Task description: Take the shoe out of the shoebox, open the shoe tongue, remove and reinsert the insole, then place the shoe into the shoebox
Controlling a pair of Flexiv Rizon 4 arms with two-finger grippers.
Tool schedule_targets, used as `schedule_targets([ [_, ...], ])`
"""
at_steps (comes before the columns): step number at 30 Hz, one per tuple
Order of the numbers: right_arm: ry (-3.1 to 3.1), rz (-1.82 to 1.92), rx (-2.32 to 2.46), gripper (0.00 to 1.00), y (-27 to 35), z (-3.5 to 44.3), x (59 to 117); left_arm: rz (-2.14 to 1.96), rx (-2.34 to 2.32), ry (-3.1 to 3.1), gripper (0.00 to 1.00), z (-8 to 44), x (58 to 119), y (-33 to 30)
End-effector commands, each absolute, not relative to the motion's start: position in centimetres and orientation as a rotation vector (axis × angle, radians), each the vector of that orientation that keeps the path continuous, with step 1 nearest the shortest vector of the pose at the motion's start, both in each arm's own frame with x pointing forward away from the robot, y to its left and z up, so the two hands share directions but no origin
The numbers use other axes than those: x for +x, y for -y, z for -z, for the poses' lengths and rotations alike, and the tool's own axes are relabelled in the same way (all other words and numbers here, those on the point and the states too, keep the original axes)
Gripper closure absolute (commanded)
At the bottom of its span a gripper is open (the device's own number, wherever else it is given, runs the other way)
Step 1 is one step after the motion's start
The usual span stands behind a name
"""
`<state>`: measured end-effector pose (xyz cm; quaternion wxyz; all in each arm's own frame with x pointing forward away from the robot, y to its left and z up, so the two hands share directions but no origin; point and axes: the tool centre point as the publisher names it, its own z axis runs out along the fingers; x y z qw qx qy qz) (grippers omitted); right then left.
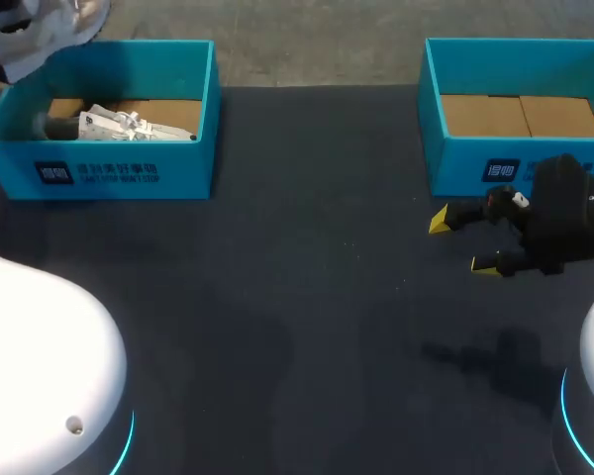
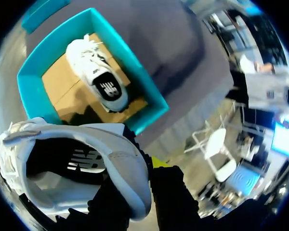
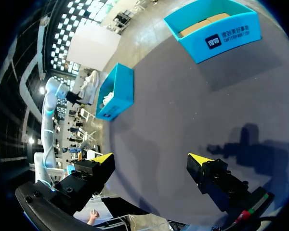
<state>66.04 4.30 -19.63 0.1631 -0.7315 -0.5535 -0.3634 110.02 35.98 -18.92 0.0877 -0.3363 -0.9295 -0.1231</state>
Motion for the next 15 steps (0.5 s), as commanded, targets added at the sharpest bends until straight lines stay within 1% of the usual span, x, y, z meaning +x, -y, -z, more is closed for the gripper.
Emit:
schedule_targets([
  [1,1.578,1.038,-2.092,0.0,-4.4,19.7,65.9,0.402,-1.594,2.585,1.0,18.8,109.2,-36.5],
  [8,1.578,1.038,-2.092,0.0,-4.4,19.7,65.9,0.334,-1.807,2.44,1.0,19.1,110.7,-36.1],
  [15,1.578,1.038,-2.092,0.0,-4.4,19.7,65.9,0.333,-2.071,2.142,1.0,19.5,112.6,-35.3],
])
